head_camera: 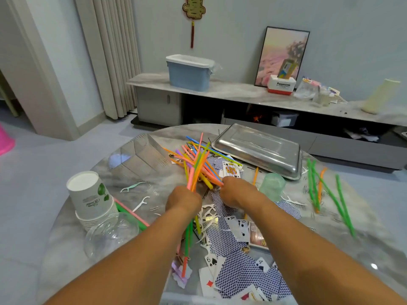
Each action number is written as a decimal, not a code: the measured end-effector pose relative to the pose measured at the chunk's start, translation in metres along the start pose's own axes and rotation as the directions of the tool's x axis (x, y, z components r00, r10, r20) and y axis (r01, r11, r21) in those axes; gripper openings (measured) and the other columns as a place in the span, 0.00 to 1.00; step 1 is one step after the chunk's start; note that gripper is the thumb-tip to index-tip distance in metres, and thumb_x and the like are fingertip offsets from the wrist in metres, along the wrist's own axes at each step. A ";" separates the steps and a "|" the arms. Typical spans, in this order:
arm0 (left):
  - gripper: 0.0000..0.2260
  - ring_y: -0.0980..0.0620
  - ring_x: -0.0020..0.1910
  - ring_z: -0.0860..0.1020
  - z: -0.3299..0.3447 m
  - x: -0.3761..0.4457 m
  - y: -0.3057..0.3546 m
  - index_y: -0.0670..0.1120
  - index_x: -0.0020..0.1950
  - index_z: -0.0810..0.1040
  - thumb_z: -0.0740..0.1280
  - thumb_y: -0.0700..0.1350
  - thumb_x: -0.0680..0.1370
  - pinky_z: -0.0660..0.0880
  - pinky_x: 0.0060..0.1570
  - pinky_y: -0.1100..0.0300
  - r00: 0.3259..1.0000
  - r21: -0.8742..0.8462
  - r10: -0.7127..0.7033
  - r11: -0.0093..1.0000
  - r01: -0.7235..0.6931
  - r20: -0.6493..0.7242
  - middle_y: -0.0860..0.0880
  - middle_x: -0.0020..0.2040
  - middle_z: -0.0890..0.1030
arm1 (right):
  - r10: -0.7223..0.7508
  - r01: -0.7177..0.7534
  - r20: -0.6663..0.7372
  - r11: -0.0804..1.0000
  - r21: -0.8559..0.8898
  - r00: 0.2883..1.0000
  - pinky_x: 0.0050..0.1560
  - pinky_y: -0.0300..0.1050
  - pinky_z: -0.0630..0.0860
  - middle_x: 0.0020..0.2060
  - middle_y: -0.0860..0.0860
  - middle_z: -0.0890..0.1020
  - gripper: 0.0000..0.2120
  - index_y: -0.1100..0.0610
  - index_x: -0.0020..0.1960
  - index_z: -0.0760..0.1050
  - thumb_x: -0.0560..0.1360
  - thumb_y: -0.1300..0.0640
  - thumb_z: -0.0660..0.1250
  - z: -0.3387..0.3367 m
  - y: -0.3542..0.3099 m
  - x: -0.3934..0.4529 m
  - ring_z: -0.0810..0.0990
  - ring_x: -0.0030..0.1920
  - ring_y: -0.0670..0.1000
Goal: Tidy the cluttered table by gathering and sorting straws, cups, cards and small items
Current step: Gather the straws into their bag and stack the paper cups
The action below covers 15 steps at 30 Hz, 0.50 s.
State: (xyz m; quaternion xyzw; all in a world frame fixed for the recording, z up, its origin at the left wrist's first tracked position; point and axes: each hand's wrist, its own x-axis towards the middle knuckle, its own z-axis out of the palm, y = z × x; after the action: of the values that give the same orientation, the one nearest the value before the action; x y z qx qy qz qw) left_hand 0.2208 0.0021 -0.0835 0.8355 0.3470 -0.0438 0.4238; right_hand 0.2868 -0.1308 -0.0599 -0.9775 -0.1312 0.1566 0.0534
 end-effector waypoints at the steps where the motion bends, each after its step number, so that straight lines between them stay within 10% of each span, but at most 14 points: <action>1: 0.12 0.40 0.50 0.82 -0.002 0.003 0.002 0.39 0.56 0.81 0.69 0.45 0.77 0.75 0.42 0.57 1.000 -0.062 -0.002 0.998 0.003 0.026 0.41 0.52 0.83 | -0.008 0.006 0.034 0.999 0.039 0.999 0.43 0.45 0.74 0.45 0.52 0.76 0.08 0.57 0.57 0.73 0.82 0.58 0.57 -0.005 0.001 -0.002 0.77 0.44 0.54; 6: 0.07 0.43 0.33 0.78 -0.008 0.001 0.021 0.35 0.51 0.79 0.64 0.38 0.81 0.79 0.34 0.52 0.956 -0.556 -0.016 0.810 0.185 0.294 0.37 0.40 0.78 | -0.047 0.000 0.142 0.951 0.310 0.989 0.32 0.43 0.68 0.37 0.54 0.74 0.12 0.62 0.50 0.75 0.83 0.56 0.57 -0.023 -0.003 -0.030 0.70 0.32 0.50; 8: 0.10 0.39 0.41 0.81 -0.007 -0.007 0.030 0.40 0.60 0.77 0.64 0.46 0.84 0.79 0.41 0.45 0.915 -0.677 -0.001 0.673 0.300 0.404 0.38 0.45 0.79 | -0.065 -0.008 0.166 0.914 0.406 0.984 0.32 0.44 0.69 0.34 0.55 0.74 0.13 0.60 0.45 0.74 0.84 0.55 0.58 -0.024 -0.009 -0.042 0.69 0.29 0.51; 10: 0.12 0.39 0.46 0.83 -0.005 -0.011 0.035 0.43 0.58 0.76 0.66 0.51 0.83 0.78 0.46 0.40 0.896 -0.711 -0.002 0.608 0.353 0.444 0.38 0.48 0.81 | -0.079 -0.022 0.186 0.874 0.486 0.979 0.35 0.45 0.72 0.33 0.55 0.74 0.14 0.60 0.46 0.74 0.84 0.53 0.57 -0.023 -0.016 -0.051 0.71 0.31 0.53; 15: 0.14 0.50 0.19 0.75 0.003 -0.016 0.029 0.40 0.36 0.74 0.65 0.39 0.82 0.76 0.25 0.58 0.865 -0.627 -0.055 0.665 0.405 0.499 0.44 0.23 0.76 | -0.089 -0.012 0.188 0.878 0.478 0.978 0.42 0.46 0.73 0.48 0.61 0.85 0.16 0.66 0.54 0.80 0.83 0.55 0.60 -0.025 -0.019 -0.048 0.77 0.40 0.53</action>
State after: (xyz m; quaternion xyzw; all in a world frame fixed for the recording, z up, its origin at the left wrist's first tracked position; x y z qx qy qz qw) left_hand 0.2278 -0.0207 -0.0601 0.5195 0.3370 -0.1473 0.7712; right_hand 0.2460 -0.1278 -0.0195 -0.9100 -0.1128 0.2825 0.2817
